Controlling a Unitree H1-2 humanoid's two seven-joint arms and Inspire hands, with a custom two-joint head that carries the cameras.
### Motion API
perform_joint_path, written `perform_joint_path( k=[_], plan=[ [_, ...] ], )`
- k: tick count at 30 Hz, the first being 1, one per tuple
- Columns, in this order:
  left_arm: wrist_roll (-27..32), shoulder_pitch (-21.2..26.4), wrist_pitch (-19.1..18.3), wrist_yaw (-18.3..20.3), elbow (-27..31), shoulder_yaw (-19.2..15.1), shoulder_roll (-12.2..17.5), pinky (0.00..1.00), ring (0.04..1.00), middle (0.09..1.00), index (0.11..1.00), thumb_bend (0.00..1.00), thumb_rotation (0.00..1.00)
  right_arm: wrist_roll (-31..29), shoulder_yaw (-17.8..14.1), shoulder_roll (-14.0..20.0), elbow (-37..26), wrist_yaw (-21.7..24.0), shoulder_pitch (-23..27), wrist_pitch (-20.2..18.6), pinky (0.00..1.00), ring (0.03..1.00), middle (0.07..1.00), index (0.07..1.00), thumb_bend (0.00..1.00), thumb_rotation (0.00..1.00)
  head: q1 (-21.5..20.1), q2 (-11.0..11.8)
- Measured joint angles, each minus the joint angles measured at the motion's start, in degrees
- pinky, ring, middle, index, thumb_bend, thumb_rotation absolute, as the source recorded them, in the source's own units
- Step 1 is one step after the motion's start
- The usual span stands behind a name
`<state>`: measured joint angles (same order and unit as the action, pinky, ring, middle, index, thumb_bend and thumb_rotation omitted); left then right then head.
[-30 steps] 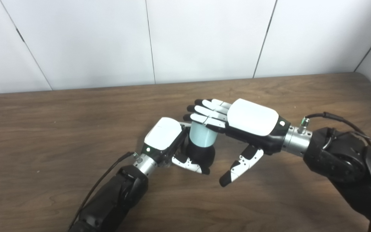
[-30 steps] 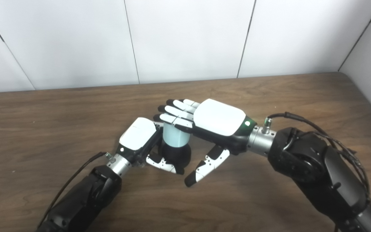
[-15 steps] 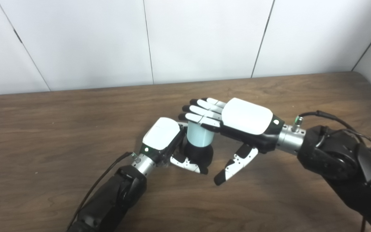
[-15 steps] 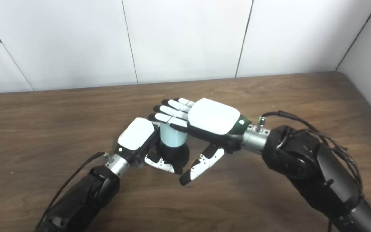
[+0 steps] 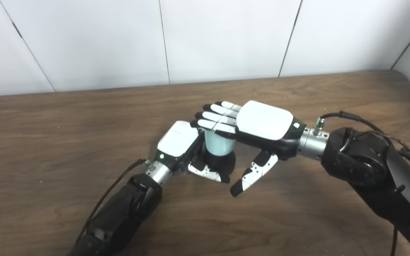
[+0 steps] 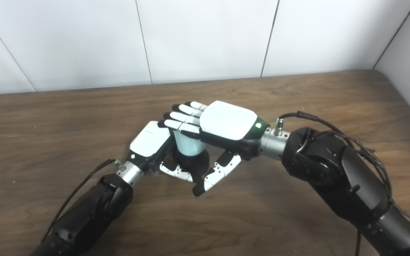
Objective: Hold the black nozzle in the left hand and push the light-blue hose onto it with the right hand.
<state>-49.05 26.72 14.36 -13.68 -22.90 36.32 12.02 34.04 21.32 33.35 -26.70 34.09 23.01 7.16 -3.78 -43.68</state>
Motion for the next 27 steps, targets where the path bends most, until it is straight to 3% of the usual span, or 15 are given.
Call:
perform_joint_path(
  k=[3,5,7,8,11,12,15,17,20,24,27],
  plan=[
    [0.0,0.0,0.0,0.0,0.0,0.0,0.1,0.24,0.332,0.469,0.483,0.53,0.00,-0.1,-0.1,0.1,0.0,0.0,0.0,-0.1,0.98,1.000,1.000,0.990,0.86,0.92,0.1,0.0],
    [0.0,0.0,0.0,0.1,0.0,0.0,0.1,0.24,0.340,0.410,0.494,0.52,0.00,-0.9,-0.7,0.0,0.0,-0.1,-0.4,-0.2,0.95,1.000,1.000,0.998,0.82,0.90,-0.1,0.2],
    [0.0,0.0,0.0,0.1,0.1,0.0,0.1,0.24,0.331,0.396,0.495,0.52,0.00,-2.3,-2.3,-0.8,0.4,-1.1,-1.4,-0.4,0.89,0.978,0.996,0.999,0.79,0.83,-0.1,0.2],
    [0.0,0.1,0.0,0.1,0.1,0.1,0.1,0.24,0.329,0.441,0.487,0.53,0.00,-3.6,-3.4,-1.7,0.9,-2.1,-2.2,-0.6,0.84,0.946,0.977,0.989,0.76,0.78,0.1,0.2],
    [0.0,0.2,0.0,0.2,0.1,0.1,-0.1,0.24,0.329,0.469,0.483,0.53,0.00,-8.4,-7.1,-6.4,2.0,-5.2,-5.4,-2.6,0.68,0.857,0.928,0.968,0.71,0.69,0.1,0.2],
    [0.0,0.2,0.0,0.2,0.1,0.2,-0.1,0.24,0.328,0.431,0.488,0.52,0.00,-9.4,-8.5,-8.1,2.3,-6.3,-6.2,-3.4,0.62,0.817,0.908,0.960,0.69,0.67,0.1,0.3],
    [0.0,0.3,0.0,0.2,0.0,0.2,-0.3,0.24,0.328,0.396,0.493,0.52,0.00,-14.8,-13.7,-14.3,2.6,-9.6,-8.3,-9.5,0.48,0.680,0.830,0.892,0.62,0.53,0.1,0.4],
    [0.0,0.3,0.0,0.2,0.0,0.2,-0.3,0.24,0.332,0.394,0.494,0.52,0.00,-17.4,-17.0,-19.0,2.6,-12.9,-9.7,-12.9,0.43,0.612,0.777,0.864,0.55,0.47,0.2,0.4],
    [0.0,0.3,0.0,0.2,0.0,0.2,-0.3,0.24,0.334,0.394,0.495,0.52,0.00,-20.2,-20.1,-23.2,2.9,-16.6,-10.9,-15.1,0.41,0.561,0.741,0.858,0.51,0.54,0.2,0.4],
    [-0.1,0.2,0.0,0.2,0.0,0.2,-0.3,0.24,0.330,0.393,0.495,0.52,0.00,-25.2,-25.5,-26.6,5.6,-21.9,-11.0,-16.7,0.37,0.509,0.707,0.815,0.52,0.53,0.3,0.4],
    [-0.1,0.2,0.0,0.2,0.0,0.2,-0.2,0.24,0.328,0.393,0.495,0.52,0.00,-29.0,-28.9,-29.6,7.4,-25.6,-10.9,-21.9,0.36,0.496,0.703,0.778,0.59,0.49,0.2,0.4]
  ],
)
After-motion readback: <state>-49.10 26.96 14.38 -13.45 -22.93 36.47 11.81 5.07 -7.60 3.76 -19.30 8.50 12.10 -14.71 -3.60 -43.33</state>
